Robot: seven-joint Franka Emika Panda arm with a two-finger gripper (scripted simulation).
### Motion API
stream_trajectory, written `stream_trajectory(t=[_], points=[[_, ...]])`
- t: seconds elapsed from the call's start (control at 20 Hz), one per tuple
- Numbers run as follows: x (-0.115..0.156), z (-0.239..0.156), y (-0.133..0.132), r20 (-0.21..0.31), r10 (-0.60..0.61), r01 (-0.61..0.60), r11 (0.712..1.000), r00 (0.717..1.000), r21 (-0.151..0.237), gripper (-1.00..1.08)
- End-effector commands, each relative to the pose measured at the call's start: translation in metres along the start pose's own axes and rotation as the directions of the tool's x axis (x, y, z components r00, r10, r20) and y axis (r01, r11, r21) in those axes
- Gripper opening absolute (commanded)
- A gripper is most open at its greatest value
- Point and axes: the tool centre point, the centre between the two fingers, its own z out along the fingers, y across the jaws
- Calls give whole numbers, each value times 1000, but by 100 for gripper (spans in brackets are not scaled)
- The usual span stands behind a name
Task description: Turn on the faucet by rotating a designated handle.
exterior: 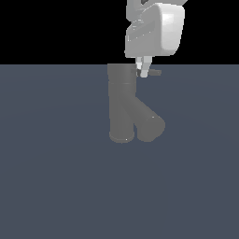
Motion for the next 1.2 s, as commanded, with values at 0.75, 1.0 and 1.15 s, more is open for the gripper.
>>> stream_trajectory(t=[0.75,1.0,1.15], points=[[60,0,-36,-2,37,-37,999,999,7,-100],[76,-1,-46,-3,46,-46,999,999,7,-100],[85,-1,-52,-3,51,-51,999,999,7,-100]])
